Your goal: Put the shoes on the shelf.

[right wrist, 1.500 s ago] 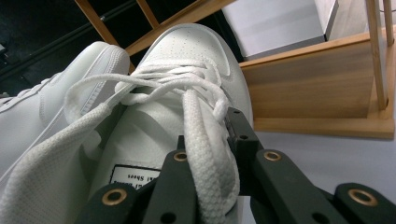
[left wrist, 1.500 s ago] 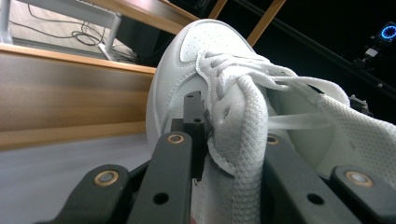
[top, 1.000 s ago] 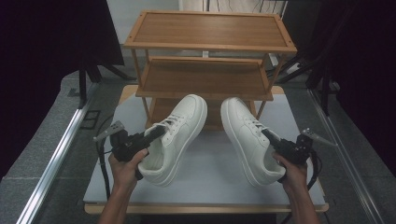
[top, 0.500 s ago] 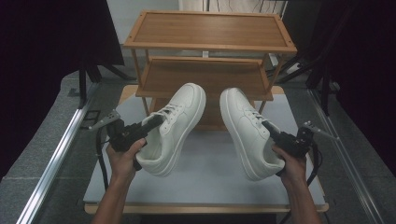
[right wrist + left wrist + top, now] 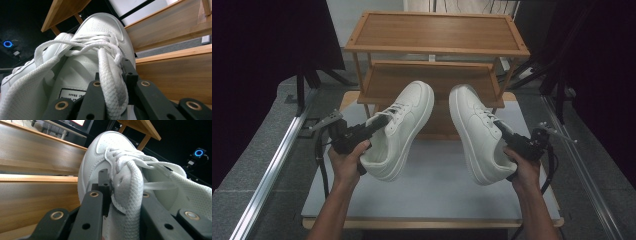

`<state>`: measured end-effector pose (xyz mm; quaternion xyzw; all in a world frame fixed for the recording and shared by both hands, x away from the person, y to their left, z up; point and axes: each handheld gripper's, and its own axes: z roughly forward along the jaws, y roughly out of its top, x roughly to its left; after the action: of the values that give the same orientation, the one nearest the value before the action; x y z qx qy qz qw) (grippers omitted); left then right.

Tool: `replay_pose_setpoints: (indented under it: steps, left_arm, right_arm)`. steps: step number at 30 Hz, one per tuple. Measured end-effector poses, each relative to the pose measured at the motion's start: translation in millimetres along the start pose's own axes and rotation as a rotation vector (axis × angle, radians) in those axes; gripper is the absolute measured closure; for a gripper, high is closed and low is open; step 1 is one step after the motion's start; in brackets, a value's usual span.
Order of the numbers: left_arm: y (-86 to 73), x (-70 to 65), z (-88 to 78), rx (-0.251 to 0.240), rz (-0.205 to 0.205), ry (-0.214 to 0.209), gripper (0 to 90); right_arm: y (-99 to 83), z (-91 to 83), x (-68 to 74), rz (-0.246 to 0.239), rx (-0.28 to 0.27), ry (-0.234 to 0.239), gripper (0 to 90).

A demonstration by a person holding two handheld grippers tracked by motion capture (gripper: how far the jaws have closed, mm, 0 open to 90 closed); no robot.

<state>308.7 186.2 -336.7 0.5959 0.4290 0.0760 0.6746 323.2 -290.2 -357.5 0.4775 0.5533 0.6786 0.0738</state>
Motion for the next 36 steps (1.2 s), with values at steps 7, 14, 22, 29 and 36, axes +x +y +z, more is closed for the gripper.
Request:
replay_pose_setpoints:
  steps: [7, 14, 22, 29, 36]
  left_arm:
    - [4.2, 0.5, 10.2, 0.005, 0.002, 0.014, 81.6]
    - [8.3, 3.1, 18.7, 0.007, 0.000, 0.032, 81.5]
    - [12.1, 5.1, 25.4, 0.005, -0.002, 0.020, 81.5]
    - [14.7, 6.3, 30.1, 0.005, 0.004, 0.039, 81.5]
    - [19.7, 5.9, 35.8, -0.003, -0.004, 0.039, 81.5]
  right_arm:
    - [6.4, 9.1, -0.8, 0.032, -0.014, -0.049, 83.8]
    - [13.3, 14.4, 1.0, 0.049, -0.030, -0.057, 83.8]
    - [18.8, 24.2, 8.1, 0.034, -0.021, -0.064, 83.8]
    - [22.1, 31.8, 11.1, 0.039, -0.022, -0.068, 83.8]
    - [25.4, 39.4, 15.2, 0.042, -0.021, -0.078, 83.7]
